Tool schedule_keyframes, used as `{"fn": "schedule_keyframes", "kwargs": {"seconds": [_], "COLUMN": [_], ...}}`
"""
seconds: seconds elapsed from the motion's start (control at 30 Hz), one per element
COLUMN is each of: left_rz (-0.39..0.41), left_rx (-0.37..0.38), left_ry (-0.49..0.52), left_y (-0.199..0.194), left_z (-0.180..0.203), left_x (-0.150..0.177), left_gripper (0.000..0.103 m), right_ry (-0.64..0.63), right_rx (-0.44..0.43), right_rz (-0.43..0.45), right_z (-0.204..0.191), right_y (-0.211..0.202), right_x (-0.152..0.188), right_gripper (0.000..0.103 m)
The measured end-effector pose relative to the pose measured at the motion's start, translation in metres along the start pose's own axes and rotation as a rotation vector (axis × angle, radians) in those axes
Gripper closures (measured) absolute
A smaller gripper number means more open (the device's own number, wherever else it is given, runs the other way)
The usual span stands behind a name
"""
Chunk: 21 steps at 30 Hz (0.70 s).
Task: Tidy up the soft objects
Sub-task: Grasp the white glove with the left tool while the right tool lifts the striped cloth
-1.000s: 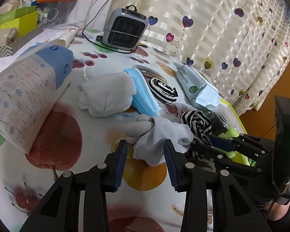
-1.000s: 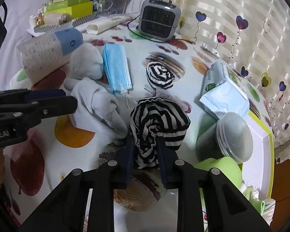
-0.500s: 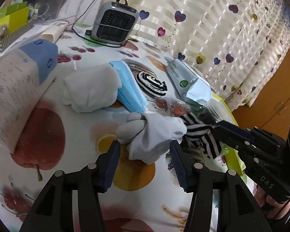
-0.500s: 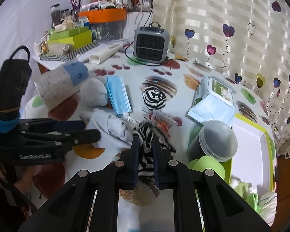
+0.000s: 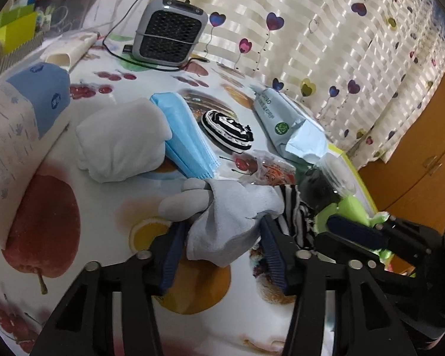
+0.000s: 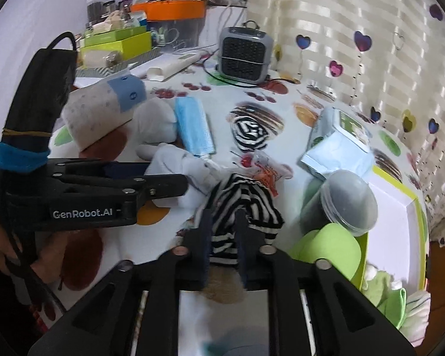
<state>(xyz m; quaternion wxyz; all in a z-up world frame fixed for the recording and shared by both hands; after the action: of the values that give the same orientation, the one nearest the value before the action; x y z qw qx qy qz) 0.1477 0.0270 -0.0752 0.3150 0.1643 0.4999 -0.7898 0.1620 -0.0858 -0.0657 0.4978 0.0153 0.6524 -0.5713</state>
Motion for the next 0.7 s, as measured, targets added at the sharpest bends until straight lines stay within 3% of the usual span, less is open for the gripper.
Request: {"fn": "schedule_keyframes", "kwargs": {"seconds": [0.07, 0.13, 0.2, 0.53, 0.7], "left_rz": [-0.001, 0.003, 0.017, 0.043, 0.043], "left_rx": [-0.009, -0.009, -0.011, -0.005, -0.004], "left_ry": [0.002, -0.002, 0.003, 0.015, 0.02], "left_y": [0.0, -0.003, -0.009, -0.026, -0.03], "left_z": [-0.002, -0.005, -0.005, -0.011, -0.013], "left_x": [0.001, 0.001, 0.002, 0.006, 0.008], "left_gripper": [0.072, 0.082, 0.085, 0.088, 0.089], "right_ry": [0.0, -0.015, -0.04, -0.18, -0.12], "right_rx": [0.0, -0.006, -0.011, 0.025, 0.02], "right_rz": [-0.008, -0.017, -0.027, -0.132, -0.159], "right_z": [0.002, 0.0, -0.005, -0.021, -0.013], "right_y": [0.001, 0.003, 0.007, 0.036, 0.042], "right_x": [0.001, 0.001, 0.001, 0.006, 0.009], "right_gripper": [0.063, 0.06, 0.06, 0.059, 0.059]}}
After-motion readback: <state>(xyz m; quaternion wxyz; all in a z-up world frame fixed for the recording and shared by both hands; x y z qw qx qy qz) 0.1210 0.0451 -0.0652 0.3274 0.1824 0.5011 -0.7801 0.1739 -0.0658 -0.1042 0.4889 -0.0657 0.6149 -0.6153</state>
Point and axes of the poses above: each gripper's, at about its wrist camera, not at the fingertips, and y roughly the way its jaws point, z to its right, x to its underside, the point moved 5 cm from there along y, roughly the way its jaws point, and after that the axes turned 4 degrees about -y, right-handed, at the moved point
